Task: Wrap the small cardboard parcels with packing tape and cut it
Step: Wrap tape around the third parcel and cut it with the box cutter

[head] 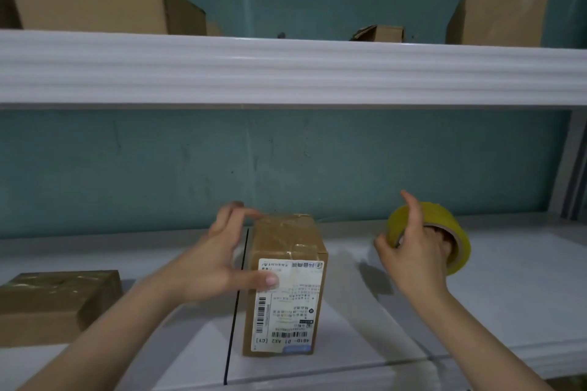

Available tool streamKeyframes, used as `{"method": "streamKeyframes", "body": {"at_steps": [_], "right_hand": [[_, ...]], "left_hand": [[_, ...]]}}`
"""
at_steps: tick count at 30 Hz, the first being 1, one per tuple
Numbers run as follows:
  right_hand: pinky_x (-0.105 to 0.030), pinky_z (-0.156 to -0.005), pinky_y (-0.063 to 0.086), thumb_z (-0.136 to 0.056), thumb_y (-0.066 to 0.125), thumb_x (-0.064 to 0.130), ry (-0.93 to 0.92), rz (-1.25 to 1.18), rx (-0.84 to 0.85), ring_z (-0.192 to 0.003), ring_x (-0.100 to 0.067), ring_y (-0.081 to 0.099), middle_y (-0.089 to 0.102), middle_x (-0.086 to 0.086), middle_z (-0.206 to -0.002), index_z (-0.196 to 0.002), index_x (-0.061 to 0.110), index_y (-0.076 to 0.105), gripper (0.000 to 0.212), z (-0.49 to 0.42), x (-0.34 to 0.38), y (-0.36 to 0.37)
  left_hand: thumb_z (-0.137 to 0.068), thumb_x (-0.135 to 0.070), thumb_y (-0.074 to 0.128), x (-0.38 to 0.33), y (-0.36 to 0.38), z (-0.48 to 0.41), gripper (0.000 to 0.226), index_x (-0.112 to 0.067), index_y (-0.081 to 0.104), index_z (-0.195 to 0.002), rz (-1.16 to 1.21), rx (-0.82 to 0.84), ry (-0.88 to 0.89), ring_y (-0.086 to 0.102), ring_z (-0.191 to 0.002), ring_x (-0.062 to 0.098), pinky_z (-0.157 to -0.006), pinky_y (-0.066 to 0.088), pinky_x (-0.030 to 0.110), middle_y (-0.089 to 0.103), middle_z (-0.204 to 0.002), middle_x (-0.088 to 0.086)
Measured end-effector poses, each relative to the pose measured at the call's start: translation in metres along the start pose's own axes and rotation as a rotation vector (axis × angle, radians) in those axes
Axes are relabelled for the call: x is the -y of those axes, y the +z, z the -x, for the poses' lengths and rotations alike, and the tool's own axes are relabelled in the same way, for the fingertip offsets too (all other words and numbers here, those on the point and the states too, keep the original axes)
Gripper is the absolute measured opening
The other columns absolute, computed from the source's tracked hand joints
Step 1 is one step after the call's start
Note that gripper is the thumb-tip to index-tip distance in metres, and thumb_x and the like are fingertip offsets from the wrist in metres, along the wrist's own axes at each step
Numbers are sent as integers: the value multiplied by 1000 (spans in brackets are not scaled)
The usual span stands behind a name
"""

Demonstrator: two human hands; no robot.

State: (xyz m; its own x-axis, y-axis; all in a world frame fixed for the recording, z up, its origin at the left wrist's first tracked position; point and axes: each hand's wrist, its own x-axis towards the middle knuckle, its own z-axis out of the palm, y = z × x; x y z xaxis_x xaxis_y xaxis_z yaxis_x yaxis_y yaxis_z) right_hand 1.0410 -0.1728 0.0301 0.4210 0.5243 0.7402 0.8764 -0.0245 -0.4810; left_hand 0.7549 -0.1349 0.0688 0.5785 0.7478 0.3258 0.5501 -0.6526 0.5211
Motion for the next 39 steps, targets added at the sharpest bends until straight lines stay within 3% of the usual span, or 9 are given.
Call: {"method": "streamKeyframes", "body": {"at_steps": [4, 7, 11, 16, 21, 25, 30, 34, 39], "right_hand": [[-40, -68, 34, -74, 70, 20, 8, -20, -20, -71, -36, 57, 51, -5, -60, -142, 18, 31, 78, 4, -1, 2], [-39, -70, 31, -74, 71, 21, -2, -13, -20, -77, -37, 57, 58, -12, -67, -142, 18, 31, 79, 3, 1, 4], [-38, -67, 34, -72, 69, 19, -54, -19, -76, -71, -38, 57, 59, -14, -65, -140, 18, 34, 77, 1, 1, 2], [-41, -68, 39, -75, 67, 20, -60, -59, -58, -66, -34, 54, 52, -5, -59, -140, 19, 33, 73, -15, 8, -8], [-34, -61, 42, -80, 60, 51, 244, -406, 16, -56, -22, 51, 45, -1, -54, -124, 28, 53, 50, -21, 17, -7], [-43, -63, 47, -87, 56, 41, 14, -201, -57, -52, -27, 51, 39, 4, -44, -133, 25, 48, 50, -12, 28, -11], [-35, -87, 39, -86, 59, 42, 281, -630, -98, -107, -32, 57, 63, -13, -103, -149, 18, 14, 81, -24, 38, -23], [-38, -60, 43, -82, 64, 20, 228, -419, -106, -52, -28, 51, 49, -4, -51, -146, 26, 17, 80, -2, 16, -15], [-48, -68, 50, -77, 65, 15, 75, -206, -76, -55, -31, 54, 49, -2, -48, -139, 28, 20, 78, 9, -3, -6]], "left_hand": [[-39, -85, 63, -45, -22, -21, 137, -41, -13, -145, -104, 105, 22, -4, -143, 2, -118, 9, 31, -9, -156, -19], [-55, -80, 61, -69, -5, -49, 126, -33, -10, -148, -439, 292, -35, -14, -145, 15, -119, 4, 47, -11, -159, 0], [-61, -77, 59, -65, 11, -64, 109, -29, 13, -148, -505, 444, -136, 25, -138, 24, -111, 26, 41, 30, -145, -1], [-61, -76, 54, -56, 8, -58, 107, -29, 13, -148, -512, 391, -92, 33, -125, 21, -104, 28, 36, 37, -129, -1], [-52, -74, 59, -45, -7, -42, 109, -28, 25, -145, -269, 275, -85, 41, -119, 15, -103, 35, 34, 42, -125, -5], [-42, -67, 74, -19, -3, -17, 120, -27, 28, -146, 309, 73, -69, 53, -118, 10, -100, 43, 27, 49, -134, -4], [-45, -63, 81, 10, 43, 24, 105, -35, 40, -138, 730, -211, 4, 60, -113, 10, -84, 50, 20, 55, -131, -2], [-54, -67, 76, 33, 65, 54, 86, -48, 45, -131, 726, -241, -41, 53, -122, 17, -101, 45, 42, 47, -137, -3], [-57, -62, 77, 39, 60, 56, 78, -47, 48, -127, 672, -129, -58, 52, -120, 10, -100, 46, 33, 49, -129, -12]]}}
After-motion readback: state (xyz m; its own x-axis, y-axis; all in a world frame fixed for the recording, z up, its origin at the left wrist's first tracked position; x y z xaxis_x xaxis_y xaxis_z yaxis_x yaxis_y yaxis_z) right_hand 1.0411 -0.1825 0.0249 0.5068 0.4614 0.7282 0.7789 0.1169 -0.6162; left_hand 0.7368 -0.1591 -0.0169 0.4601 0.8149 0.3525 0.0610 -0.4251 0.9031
